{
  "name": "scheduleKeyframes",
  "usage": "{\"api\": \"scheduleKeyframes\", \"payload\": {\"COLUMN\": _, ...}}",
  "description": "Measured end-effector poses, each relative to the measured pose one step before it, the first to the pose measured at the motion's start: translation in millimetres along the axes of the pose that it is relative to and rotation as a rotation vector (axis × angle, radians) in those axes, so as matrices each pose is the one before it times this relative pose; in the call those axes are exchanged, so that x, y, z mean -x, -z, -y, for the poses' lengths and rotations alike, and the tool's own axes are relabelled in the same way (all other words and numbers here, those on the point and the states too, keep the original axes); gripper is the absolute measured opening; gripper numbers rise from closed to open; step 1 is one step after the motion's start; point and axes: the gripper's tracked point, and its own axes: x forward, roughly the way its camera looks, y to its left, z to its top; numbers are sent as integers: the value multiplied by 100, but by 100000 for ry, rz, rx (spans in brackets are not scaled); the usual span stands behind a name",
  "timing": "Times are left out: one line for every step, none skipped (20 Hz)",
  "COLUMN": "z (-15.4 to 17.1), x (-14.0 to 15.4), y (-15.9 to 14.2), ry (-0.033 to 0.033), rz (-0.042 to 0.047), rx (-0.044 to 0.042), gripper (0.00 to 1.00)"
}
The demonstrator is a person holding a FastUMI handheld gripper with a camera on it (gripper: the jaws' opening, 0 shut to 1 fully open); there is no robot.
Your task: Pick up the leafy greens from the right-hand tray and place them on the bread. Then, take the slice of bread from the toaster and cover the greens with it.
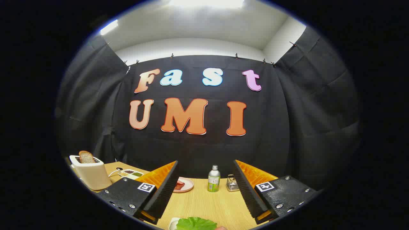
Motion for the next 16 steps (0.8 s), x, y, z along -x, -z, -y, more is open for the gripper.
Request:
{"api": "scheduleKeyframes", "payload": {"z": 91, "x": -2, "y": 28, "ry": 99, "rz": -476, "rx": -475, "gripper": 99}}
{"api": "scheduleKeyframes", "payload": {"z": 128, "x": 87, "y": 8, "ry": 250, "rz": -587, "rx": -633, "gripper": 99}}
{"api": "scheduleKeyframes", "payload": {"z": 69, "x": 114, "y": -9, "ry": -202, "rz": -295, "rx": -548, "gripper": 99}}
{"api": "scheduleKeyframes", "payload": {"z": 110, "x": 113, "y": 3, "ry": 83, "rz": -99, "rx": -259, "gripper": 99}}
{"api": "scheduleKeyframes", "payload": {"z": 239, "x": 86, "y": -7, "ry": 144, "rz": 101, "rx": -108, "gripper": 99}}
{"api": "scheduleKeyframes", "payload": {"z": 238, "x": 82, "y": -24, "ry": 281, "rz": -133, "rx": 129, "gripper": 99}}
{"api": "scheduleKeyframes", "payload": {"z": 326, "x": 68, "y": 32, "ry": 348, "rz": -281, "rx": -303, "gripper": 98}}
{"api": "scheduleKeyframes", "payload": {"z": 61, "x": 207, "y": 88, "ry": -264, "rz": -253, "rx": -492, "gripper": 99}}
{"api": "scheduleKeyframes", "payload": {"z": 139, "x": 228, "y": -69, "ry": -34, "rz": -465, "rx": -954, "gripper": 99}}
{"api": "scheduleKeyframes", "payload": {"z": 47, "x": 137, "y": -99, "ry": -887, "rz": 448, "rx": -835, "gripper": 99}}
{"api": "scheduleKeyframes", "payload": {"z": 84, "x": 82, "y": -159, "ry": -189, "rz": 161, "rx": -385, "gripper": 99}}
{"api": "scheduleKeyframes", "payload": {"z": 299, "x": 124, "y": 31, "ry": 96, "rz": 188, "rx": -163, "gripper": 99}}
{"api": "scheduleKeyframes", "payload": {"z": 249, "x": 28, "y": -114, "ry": 416, "rz": 350, "rx": -294, "gripper": 99}}
{"api": "scheduleKeyframes", "payload": {"z": 128, "x": -18, "y": -74, "ry": 210, "rz": 307, "rx": -535, "gripper": 99}}
{"api": "scheduleKeyframes", "payload": {"z": -47, "x": 37, "y": -118, "ry": -117, "rz": 474, "rx": -578, "gripper": 99}}
{"api": "scheduleKeyframes", "payload": {"z": 106, "x": 72, "y": 102, "ry": 328, "rz": -239, "rx": -661, "gripper": 99}}
